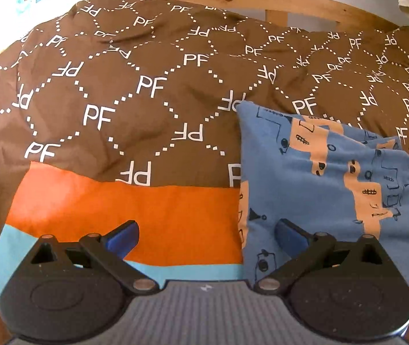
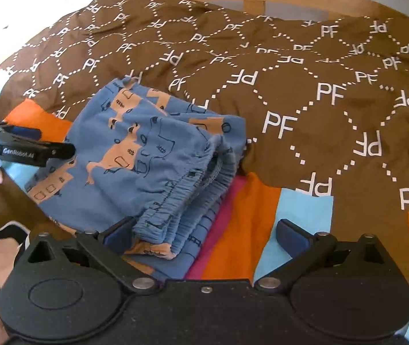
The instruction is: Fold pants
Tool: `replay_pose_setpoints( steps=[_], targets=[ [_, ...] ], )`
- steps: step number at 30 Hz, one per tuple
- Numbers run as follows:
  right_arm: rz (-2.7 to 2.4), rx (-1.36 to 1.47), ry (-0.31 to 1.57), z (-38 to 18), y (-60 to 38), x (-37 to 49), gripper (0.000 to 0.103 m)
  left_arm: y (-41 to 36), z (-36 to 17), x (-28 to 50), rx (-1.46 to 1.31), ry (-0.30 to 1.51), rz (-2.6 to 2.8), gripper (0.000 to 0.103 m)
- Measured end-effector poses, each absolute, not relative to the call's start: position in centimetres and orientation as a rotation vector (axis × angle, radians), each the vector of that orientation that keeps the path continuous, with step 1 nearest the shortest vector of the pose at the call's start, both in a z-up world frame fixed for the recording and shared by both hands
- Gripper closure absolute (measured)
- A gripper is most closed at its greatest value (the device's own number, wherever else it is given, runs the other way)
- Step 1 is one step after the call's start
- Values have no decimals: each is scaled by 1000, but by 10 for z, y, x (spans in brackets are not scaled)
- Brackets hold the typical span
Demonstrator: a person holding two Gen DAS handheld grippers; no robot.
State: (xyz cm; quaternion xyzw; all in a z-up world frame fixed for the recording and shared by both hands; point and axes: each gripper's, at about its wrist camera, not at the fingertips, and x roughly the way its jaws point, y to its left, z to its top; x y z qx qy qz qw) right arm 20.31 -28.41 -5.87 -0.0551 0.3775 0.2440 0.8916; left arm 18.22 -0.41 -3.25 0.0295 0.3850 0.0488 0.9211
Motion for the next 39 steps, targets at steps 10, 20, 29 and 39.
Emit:
replay_pose_setpoints(
  steps=[10,20,29,39],
  targets=[
    [538,-218,644,-37,-287,187,1,2,-18,165,12,811,77,0],
    [368,-13,505,-43,-292,201,1,7,-34,139,-38,851,-1,0],
    [211,15,567,-70,-306,239,1,13,-35,132,-30,837,-8,0],
    [292,184,509,-54,-321,227,1,15,-24,129,-99,822,1,0]
  ],
)
